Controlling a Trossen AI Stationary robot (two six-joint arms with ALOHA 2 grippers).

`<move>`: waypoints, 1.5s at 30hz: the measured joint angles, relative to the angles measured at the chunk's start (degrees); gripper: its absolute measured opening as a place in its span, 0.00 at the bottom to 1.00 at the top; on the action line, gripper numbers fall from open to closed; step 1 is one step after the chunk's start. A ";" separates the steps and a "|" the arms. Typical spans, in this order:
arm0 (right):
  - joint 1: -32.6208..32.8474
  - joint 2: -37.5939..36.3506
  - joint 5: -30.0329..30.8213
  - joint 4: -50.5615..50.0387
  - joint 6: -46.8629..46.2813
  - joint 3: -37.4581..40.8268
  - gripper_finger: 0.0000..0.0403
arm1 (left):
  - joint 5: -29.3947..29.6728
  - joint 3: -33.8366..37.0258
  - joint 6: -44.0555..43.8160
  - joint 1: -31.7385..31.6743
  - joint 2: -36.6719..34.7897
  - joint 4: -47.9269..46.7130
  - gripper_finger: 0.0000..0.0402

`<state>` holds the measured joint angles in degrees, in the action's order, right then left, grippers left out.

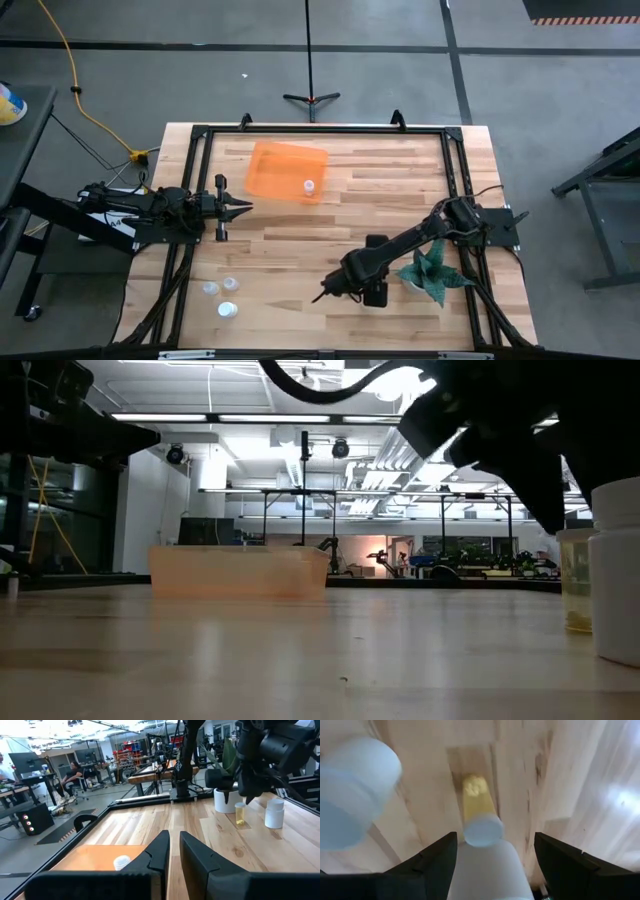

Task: Pick and place pill bottles into a basket
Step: Put the yellow pill bottle into the orange bin

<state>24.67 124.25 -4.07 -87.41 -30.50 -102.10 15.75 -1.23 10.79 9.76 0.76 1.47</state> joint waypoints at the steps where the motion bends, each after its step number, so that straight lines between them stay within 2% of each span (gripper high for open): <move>1: 0.00 0.00 -0.02 0.90 0.58 0.00 0.63 | 0.00 0.00 0.00 0.01 0.00 0.01 0.20; 6: -0.02 0.00 -0.62 5.50 3.83 0.00 0.63 | 0.00 0.00 0.00 0.02 0.00 0.01 0.20; 34: -0.11 0.00 2.12 3.21 3.56 0.03 0.62 | -0.02 0.00 0.00 0.02 0.00 -0.08 0.20; 45: 0.50 -0.07 -0.42 3.32 0.76 5.42 0.62 | 0.00 0.00 0.00 0.01 0.00 -0.10 0.20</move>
<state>25.17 124.17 -4.49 -84.09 -29.75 -96.68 15.75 -1.23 10.79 9.77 0.75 1.37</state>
